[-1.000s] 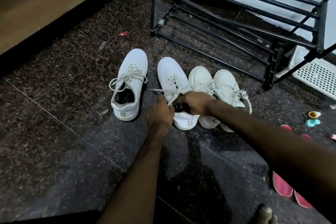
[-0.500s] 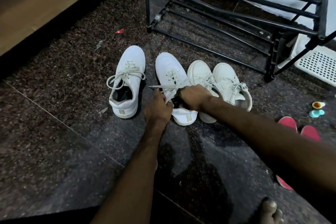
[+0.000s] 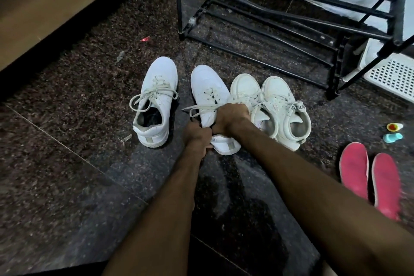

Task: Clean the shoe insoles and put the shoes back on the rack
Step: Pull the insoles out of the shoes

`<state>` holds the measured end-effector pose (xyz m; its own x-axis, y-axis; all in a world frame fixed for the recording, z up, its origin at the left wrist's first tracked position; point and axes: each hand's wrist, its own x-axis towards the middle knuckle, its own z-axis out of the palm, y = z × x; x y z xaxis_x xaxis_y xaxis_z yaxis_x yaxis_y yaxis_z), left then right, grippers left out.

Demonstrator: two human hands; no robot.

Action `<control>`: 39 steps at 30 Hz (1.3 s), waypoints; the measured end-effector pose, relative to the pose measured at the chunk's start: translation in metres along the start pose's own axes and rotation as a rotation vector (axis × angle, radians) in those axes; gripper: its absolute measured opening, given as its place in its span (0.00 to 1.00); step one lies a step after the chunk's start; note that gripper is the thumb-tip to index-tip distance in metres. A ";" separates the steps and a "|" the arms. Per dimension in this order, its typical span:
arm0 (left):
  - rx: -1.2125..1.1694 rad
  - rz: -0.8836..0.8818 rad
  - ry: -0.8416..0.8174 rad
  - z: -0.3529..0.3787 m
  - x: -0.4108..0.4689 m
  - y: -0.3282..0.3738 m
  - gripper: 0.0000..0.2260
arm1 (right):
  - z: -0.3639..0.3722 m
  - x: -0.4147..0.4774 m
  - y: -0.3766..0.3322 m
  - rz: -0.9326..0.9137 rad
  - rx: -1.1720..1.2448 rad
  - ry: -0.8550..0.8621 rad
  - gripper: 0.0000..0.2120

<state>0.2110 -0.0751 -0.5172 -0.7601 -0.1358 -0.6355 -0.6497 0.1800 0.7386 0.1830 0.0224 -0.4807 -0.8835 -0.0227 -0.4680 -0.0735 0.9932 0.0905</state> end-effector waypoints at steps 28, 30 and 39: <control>-0.164 -0.006 -0.163 -0.005 0.004 -0.011 0.07 | -0.002 -0.012 -0.003 -0.011 0.193 0.098 0.12; -0.156 0.000 -0.153 -0.006 0.006 -0.010 0.06 | -0.002 -0.011 -0.005 -0.005 0.238 0.094 0.13; 0.178 0.007 -0.091 -0.003 0.007 -0.007 0.13 | -0.019 0.002 0.022 -0.178 0.201 -0.124 0.13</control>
<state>0.2102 -0.0801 -0.5267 -0.7549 -0.0468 -0.6542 -0.6255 0.3512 0.6967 0.1711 0.0417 -0.4631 -0.8005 -0.1972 -0.5660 -0.1185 0.9778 -0.1730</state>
